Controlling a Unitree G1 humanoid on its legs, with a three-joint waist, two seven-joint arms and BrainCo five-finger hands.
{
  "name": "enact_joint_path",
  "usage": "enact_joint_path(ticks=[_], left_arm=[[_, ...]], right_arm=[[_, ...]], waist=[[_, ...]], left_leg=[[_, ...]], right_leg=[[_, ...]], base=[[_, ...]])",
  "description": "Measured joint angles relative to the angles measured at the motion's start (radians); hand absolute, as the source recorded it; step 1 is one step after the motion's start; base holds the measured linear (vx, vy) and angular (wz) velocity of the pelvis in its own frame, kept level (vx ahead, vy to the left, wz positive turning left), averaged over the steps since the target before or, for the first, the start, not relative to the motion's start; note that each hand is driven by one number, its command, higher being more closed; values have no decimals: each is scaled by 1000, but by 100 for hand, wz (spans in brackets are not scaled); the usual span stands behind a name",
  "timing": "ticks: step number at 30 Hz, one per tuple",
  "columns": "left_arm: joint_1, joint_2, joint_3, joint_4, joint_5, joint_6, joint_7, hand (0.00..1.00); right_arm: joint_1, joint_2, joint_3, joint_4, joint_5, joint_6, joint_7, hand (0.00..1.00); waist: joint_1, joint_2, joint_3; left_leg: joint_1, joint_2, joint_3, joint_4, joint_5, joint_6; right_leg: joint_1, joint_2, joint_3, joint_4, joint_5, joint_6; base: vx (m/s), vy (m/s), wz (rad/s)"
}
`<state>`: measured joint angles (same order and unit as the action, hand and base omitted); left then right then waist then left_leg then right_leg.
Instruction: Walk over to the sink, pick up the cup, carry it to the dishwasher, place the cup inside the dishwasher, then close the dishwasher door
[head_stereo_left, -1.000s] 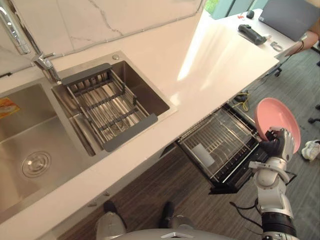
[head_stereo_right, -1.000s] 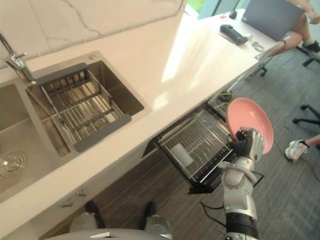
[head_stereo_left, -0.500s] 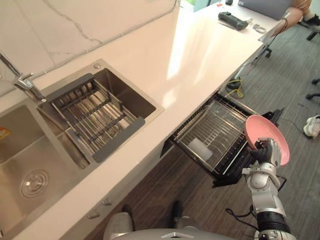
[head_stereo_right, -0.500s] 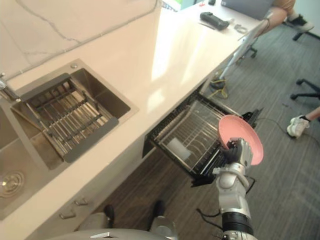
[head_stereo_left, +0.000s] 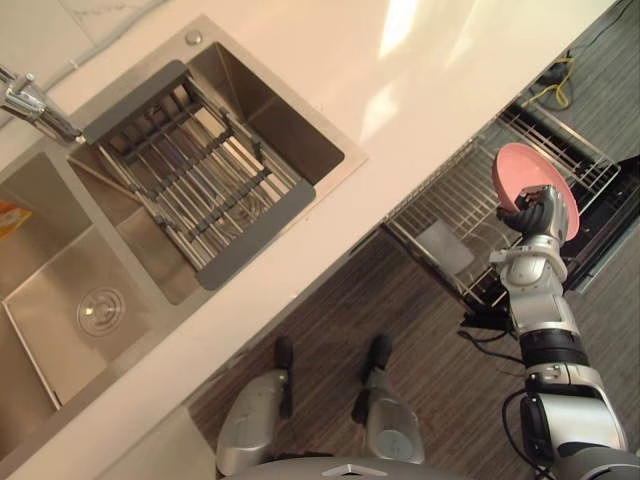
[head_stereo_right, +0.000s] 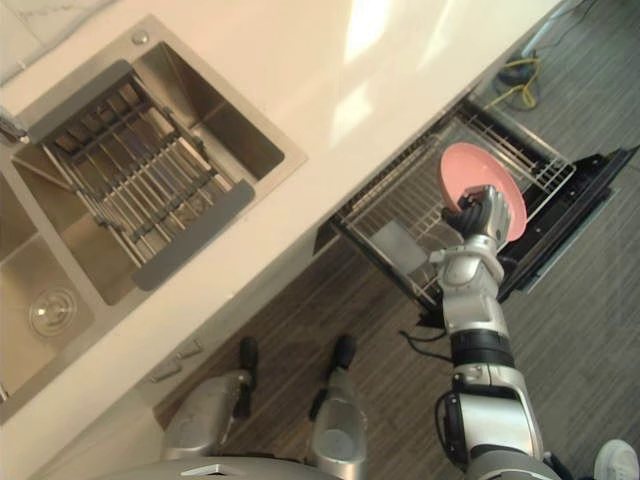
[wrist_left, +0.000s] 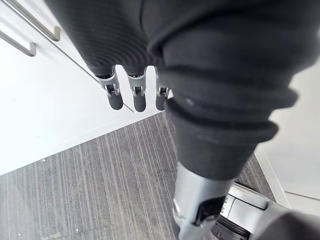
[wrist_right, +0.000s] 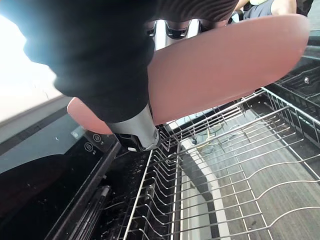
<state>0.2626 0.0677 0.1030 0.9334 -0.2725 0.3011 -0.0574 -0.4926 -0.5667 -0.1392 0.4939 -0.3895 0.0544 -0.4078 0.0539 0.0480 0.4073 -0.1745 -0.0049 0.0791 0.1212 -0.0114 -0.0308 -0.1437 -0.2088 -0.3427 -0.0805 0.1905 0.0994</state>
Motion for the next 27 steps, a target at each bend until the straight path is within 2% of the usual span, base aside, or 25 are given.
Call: enact_joint_path(ticks=[6, 8, 14, 21, 27], left_arm=[[-18, 4, -19, -1, -33, 3, 1, 0], [-39, 8, -35, -1, -41, 5, 1, 0], [-63, 13, -72, 2, -65, 5, 0, 0], [-109, 12, -116, 24, -98, 4, -2, 0], [-134, 15, -134, 36, -119, 3, -14, 0]], right_arm=[[-93, -74, 62, 88, 34, 11, 27, 100], [-163, -100, 78, 135, 41, 15, 27, 100], [-286, -172, 176, 218, 51, 18, 35, 100], [-345, -221, 218, 277, 61, 41, 62, 100], [-368, -238, 246, 352, 83, 82, 96, 100]], waist=[[-3, 11, 39], [-2, 26, 62], [5, 65, 81], [27, 113, 99], [35, 129, 103]], left_leg=[[-28, -15, -3, 1, 10, 16], [-43, -21, -4, 1, 15, 22], [-96, -38, -2, 1, 25, 34], [-139, -51, -2, 0, 32, 37], [-180, -56, -25, 0, 42, 37]], right_leg=[[-33, -13, 3, 15, 14, 3], [-55, -20, 5, 32, 14, 4], [-125, -40, 12, 61, 14, 4], [-188, -52, 35, 82, 17, 6], [-238, -57, 40, 100, 16, 5]], base=[[0, 6, 1], [-7, 39, 4], [-4, 27, 3], [5, -3, -3], [-4, -44, 2]])
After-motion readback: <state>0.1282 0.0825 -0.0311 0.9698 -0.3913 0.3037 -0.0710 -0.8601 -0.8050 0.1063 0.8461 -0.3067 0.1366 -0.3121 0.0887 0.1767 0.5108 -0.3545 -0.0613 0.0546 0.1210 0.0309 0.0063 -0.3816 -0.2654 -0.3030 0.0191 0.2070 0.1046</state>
